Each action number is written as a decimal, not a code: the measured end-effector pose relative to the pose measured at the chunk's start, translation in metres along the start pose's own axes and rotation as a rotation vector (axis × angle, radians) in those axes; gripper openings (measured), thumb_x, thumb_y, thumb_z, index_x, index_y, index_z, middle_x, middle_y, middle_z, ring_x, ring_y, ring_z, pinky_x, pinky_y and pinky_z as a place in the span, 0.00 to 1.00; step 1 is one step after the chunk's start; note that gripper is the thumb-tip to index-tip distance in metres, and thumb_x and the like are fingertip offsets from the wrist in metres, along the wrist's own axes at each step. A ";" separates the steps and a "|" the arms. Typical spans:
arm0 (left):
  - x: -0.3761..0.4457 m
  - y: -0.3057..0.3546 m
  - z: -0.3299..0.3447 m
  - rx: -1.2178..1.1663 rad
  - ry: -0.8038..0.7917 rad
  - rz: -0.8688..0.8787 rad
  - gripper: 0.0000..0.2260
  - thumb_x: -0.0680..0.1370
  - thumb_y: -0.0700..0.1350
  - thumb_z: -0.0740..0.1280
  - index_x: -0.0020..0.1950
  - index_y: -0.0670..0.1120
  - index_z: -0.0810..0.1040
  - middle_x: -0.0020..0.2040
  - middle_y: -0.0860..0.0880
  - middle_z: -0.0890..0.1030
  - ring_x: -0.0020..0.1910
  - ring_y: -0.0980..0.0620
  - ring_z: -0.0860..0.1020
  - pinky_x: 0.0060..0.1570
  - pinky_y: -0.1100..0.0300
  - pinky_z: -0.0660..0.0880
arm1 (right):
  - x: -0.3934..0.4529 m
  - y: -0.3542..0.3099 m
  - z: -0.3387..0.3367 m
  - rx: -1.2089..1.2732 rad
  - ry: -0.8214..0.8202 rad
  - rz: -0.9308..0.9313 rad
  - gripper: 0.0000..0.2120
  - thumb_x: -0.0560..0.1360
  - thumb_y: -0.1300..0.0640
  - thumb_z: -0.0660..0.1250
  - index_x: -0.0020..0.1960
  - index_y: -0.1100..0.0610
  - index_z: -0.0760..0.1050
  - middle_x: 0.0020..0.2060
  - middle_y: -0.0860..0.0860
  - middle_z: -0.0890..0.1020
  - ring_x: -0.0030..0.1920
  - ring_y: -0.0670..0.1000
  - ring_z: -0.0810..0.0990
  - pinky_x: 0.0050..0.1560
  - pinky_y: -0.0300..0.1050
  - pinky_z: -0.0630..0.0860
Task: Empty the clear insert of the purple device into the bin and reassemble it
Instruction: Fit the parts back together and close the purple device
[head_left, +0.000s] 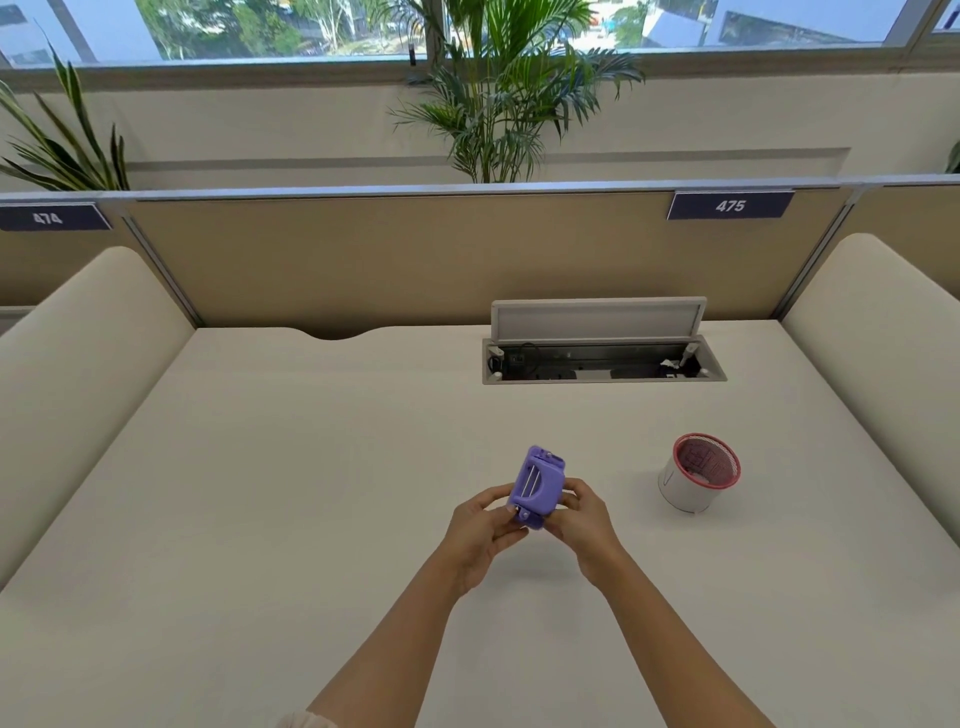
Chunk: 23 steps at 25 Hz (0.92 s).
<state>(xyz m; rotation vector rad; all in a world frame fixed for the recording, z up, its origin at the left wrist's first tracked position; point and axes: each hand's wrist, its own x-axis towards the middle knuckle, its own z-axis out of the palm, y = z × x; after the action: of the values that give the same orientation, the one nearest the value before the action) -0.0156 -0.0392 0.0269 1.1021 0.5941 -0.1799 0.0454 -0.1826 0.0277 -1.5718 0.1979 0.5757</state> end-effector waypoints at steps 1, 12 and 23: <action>0.002 0.000 0.000 0.009 0.014 -0.001 0.13 0.79 0.34 0.65 0.62 0.42 0.80 0.56 0.36 0.85 0.54 0.39 0.84 0.61 0.49 0.78 | 0.000 -0.001 0.001 0.003 0.010 0.001 0.20 0.69 0.72 0.70 0.58 0.58 0.75 0.49 0.57 0.84 0.45 0.55 0.84 0.54 0.51 0.80; 0.027 0.030 -0.037 0.242 0.076 -0.052 0.16 0.77 0.32 0.61 0.57 0.43 0.84 0.53 0.40 0.86 0.50 0.41 0.85 0.61 0.48 0.77 | 0.022 -0.008 0.035 -0.302 -0.033 -0.170 0.33 0.68 0.65 0.76 0.64 0.49 0.62 0.53 0.49 0.79 0.48 0.52 0.81 0.44 0.39 0.77; 0.084 0.057 -0.074 -0.131 0.449 -0.023 0.11 0.78 0.35 0.63 0.58 0.38 0.80 0.52 0.40 0.84 0.50 0.42 0.81 0.53 0.52 0.77 | 0.097 -0.016 0.095 -0.073 0.108 -0.008 0.25 0.68 0.68 0.75 0.58 0.54 0.69 0.48 0.52 0.79 0.45 0.47 0.80 0.38 0.36 0.78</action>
<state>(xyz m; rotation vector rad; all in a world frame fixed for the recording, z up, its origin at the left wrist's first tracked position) 0.0515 0.0644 0.0027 1.0121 1.0045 0.0909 0.1135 -0.0680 -0.0024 -1.6751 0.2546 0.4963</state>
